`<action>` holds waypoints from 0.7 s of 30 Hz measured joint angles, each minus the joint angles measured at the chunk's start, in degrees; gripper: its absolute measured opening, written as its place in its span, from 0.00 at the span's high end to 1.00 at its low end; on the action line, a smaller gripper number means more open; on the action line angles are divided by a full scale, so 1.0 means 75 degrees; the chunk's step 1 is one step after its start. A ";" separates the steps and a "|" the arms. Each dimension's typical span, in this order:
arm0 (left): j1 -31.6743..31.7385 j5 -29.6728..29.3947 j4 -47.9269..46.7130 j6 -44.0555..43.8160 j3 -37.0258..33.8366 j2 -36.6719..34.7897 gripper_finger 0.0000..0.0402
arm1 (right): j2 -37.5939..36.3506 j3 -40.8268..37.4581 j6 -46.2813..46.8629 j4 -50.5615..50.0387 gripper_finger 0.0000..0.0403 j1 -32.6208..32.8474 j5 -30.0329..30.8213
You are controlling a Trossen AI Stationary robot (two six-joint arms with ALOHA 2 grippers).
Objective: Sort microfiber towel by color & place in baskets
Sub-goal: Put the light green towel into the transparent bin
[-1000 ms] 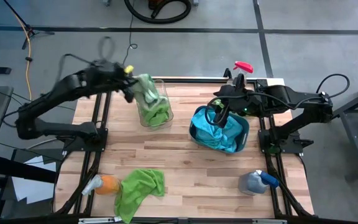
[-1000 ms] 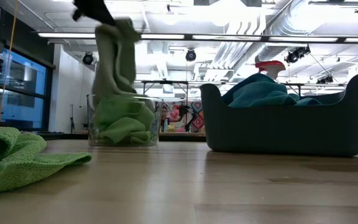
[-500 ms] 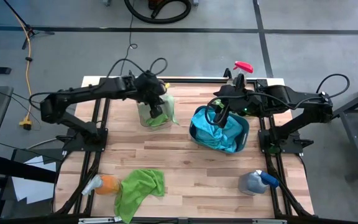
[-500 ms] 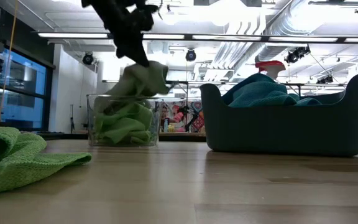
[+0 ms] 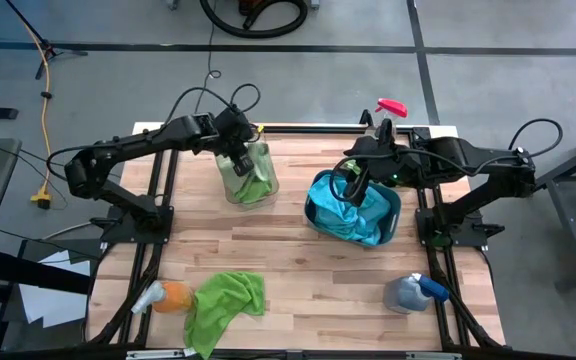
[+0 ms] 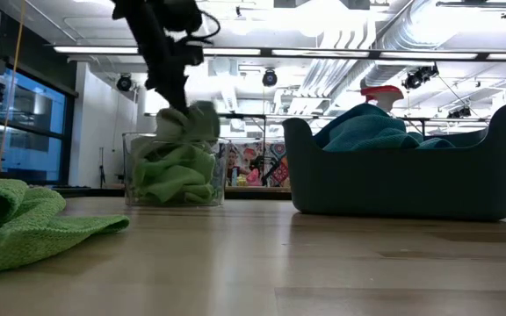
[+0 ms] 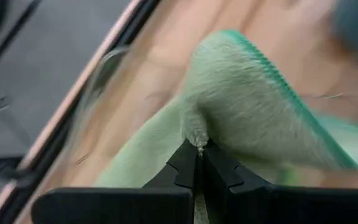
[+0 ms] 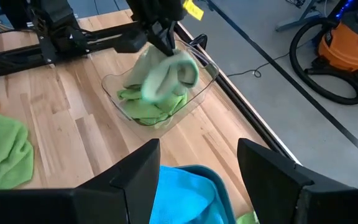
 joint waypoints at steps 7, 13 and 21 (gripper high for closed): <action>0.0249 -0.0746 -0.0058 -0.0414 -0.1247 0.0081 1.00 | 0.0000 0.0000 0.0146 -0.0005 0.48 0.0000 -0.0001; 0.0126 -0.0515 0.0245 -0.0522 -0.1872 0.0465 1.00 | 0.0000 0.0000 0.0146 -0.0002 0.48 0.0000 0.0008; -0.0123 0.0006 0.1744 -0.0530 -0.1866 0.0600 1.00 | 0.0000 0.0000 0.0379 -0.0002 0.48 0.0000 0.0012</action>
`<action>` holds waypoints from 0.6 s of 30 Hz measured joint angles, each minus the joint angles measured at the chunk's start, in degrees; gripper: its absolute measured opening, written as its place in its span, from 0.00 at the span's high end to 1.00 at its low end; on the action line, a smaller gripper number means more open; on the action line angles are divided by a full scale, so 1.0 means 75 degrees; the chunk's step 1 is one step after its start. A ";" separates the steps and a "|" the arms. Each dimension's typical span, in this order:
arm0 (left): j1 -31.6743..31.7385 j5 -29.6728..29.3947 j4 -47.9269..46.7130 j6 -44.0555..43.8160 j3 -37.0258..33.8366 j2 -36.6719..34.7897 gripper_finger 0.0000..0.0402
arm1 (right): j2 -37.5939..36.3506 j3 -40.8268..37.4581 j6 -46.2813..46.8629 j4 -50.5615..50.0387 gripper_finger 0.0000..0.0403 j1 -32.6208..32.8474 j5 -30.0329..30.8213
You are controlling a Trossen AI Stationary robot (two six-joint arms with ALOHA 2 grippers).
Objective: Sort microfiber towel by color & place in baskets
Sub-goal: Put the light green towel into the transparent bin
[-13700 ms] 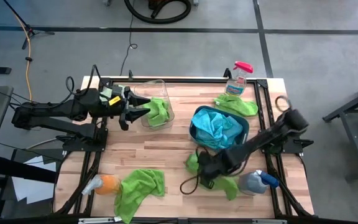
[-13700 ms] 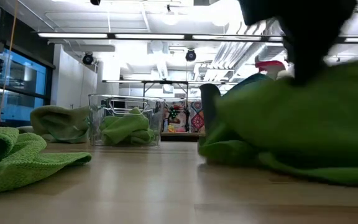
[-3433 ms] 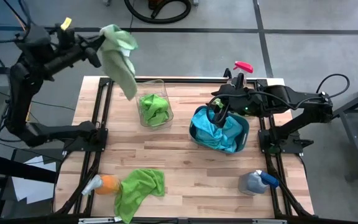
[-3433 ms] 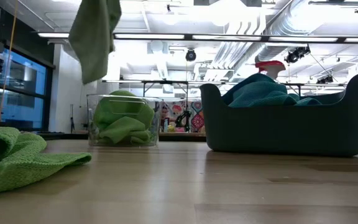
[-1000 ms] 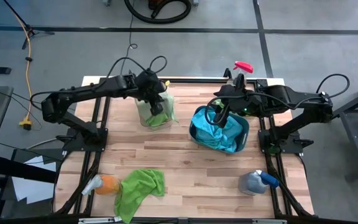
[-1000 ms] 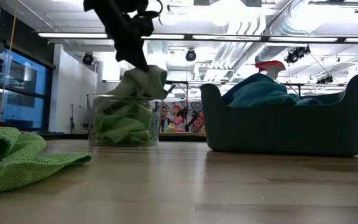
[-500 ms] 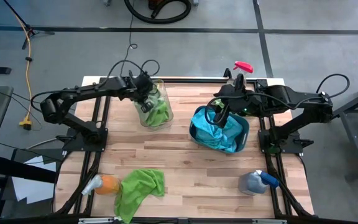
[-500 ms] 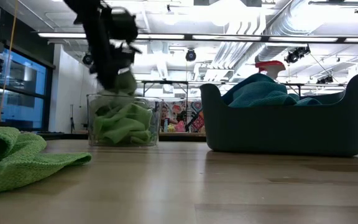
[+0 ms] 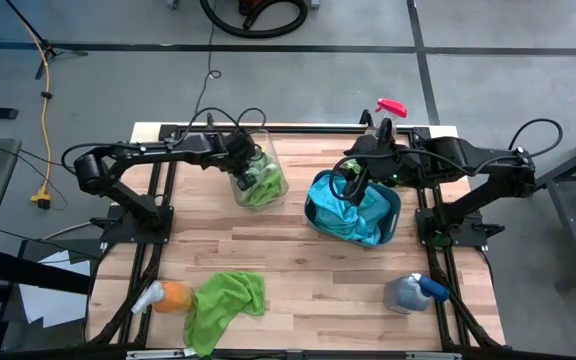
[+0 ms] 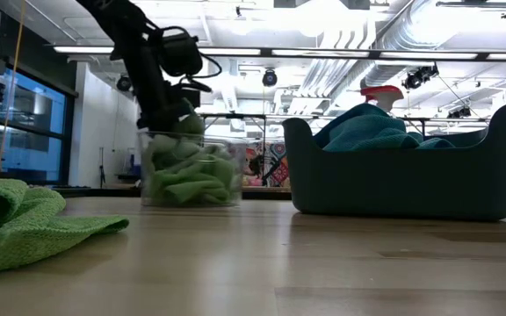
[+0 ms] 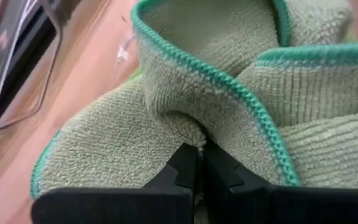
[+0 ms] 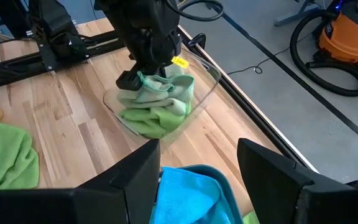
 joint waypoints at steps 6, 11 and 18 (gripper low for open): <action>0.0086 0.0100 0.0040 0.0277 0.0006 0.0300 1.00 | 0.0000 0.0000 0.0000 0.0003 0.48 0.0000 0.0000; 0.0121 0.0348 0.0318 0.0405 0.0012 0.1003 1.00 | 0.0000 0.0000 0.0004 0.0009 0.48 0.0000 0.0000; 0.0090 -0.0241 0.0109 0.0439 0.0093 0.1915 1.00 | 0.0000 0.0000 0.0224 0.0009 0.48 0.0000 -0.0055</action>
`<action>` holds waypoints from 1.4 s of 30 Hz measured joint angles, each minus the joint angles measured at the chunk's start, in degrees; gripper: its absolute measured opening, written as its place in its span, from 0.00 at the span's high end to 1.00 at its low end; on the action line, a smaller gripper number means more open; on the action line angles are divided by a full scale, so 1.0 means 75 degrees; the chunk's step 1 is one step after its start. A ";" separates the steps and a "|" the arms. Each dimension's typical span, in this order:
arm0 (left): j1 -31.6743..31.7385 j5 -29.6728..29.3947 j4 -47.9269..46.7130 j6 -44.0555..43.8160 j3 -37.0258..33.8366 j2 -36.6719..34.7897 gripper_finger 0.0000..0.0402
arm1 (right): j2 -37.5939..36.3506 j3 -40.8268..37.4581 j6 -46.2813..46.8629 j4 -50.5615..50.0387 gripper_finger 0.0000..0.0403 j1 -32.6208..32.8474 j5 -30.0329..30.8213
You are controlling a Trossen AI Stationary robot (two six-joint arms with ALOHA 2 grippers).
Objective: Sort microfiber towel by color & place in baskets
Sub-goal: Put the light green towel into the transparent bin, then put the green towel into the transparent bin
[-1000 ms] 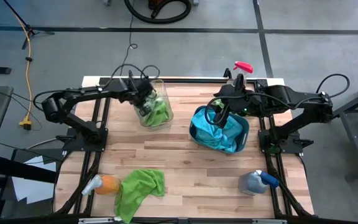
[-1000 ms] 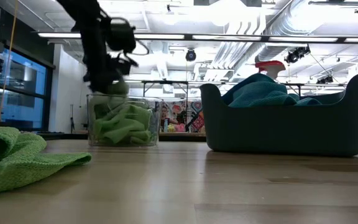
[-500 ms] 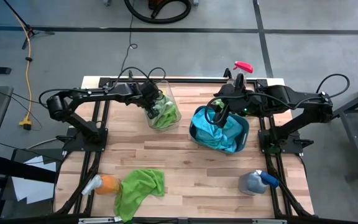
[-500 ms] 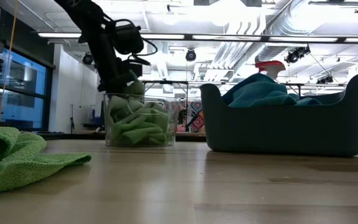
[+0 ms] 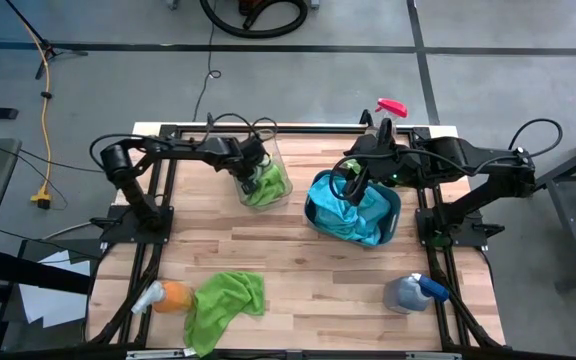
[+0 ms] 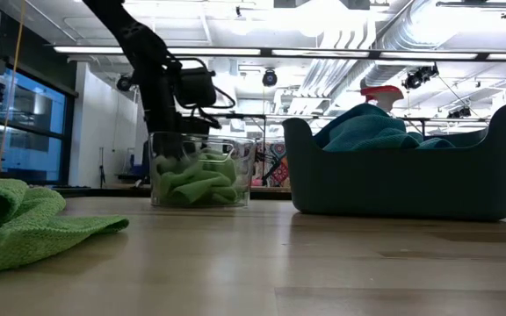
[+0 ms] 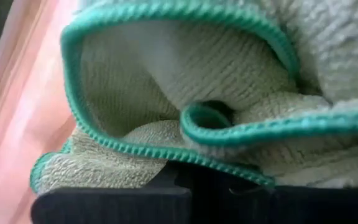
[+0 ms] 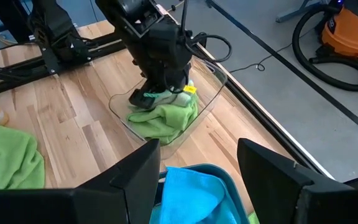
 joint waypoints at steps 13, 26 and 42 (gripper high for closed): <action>0.0045 0.0203 -0.0354 0.0028 0.0042 -0.0846 0.87 | 0.0003 0.0000 -0.0021 -0.0001 0.48 0.0000 0.0013; 0.0092 0.0759 -0.1441 -0.0045 0.1031 -0.1801 0.51 | 0.0003 0.0000 -0.0023 0.0000 0.48 0.0000 0.0023; 0.0323 0.0821 -0.2264 -0.0319 0.2225 -0.2723 0.43 | 0.0003 0.0000 -0.0023 0.0000 0.48 0.0000 0.0024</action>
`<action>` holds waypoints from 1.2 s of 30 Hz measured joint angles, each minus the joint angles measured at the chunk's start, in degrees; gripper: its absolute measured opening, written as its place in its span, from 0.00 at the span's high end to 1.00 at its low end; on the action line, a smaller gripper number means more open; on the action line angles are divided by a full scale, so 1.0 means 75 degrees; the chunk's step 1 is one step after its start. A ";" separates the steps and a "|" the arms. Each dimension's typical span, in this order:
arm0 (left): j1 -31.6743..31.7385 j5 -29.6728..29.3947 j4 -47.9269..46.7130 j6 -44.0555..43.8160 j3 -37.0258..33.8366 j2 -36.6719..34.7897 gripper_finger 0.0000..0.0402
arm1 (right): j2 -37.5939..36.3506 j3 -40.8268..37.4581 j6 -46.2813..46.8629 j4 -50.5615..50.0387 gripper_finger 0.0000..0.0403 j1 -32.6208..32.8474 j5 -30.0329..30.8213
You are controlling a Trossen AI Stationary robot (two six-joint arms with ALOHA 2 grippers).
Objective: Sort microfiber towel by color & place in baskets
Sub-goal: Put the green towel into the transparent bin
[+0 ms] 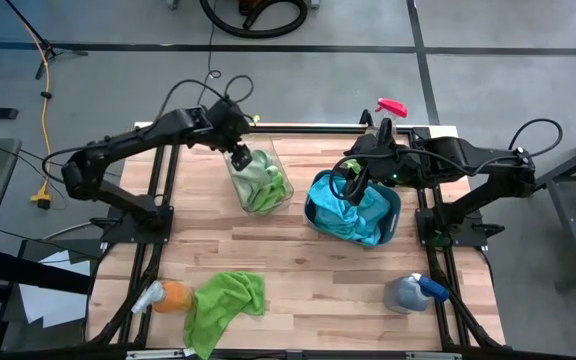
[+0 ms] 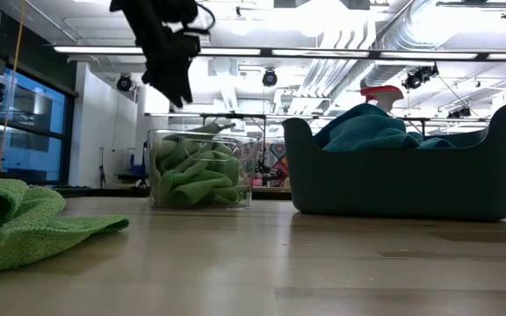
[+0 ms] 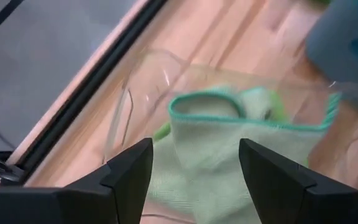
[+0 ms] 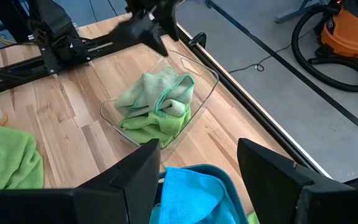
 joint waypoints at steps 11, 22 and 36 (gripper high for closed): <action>-0.0234 0.1690 0.0396 -0.1385 0.0237 -0.1510 0.43 | -0.0001 0.0001 -0.0122 0.0000 0.48 0.0001 0.0002; -0.1693 0.1683 0.2065 -0.1891 0.0237 -0.2762 0.43 | 0.0000 0.0000 -0.0275 0.0000 0.48 0.0003 0.0002; -0.3476 0.0683 0.3555 -0.0946 0.0037 -0.3190 0.43 | 0.0000 0.0000 -0.0266 0.0003 0.48 0.0000 0.0209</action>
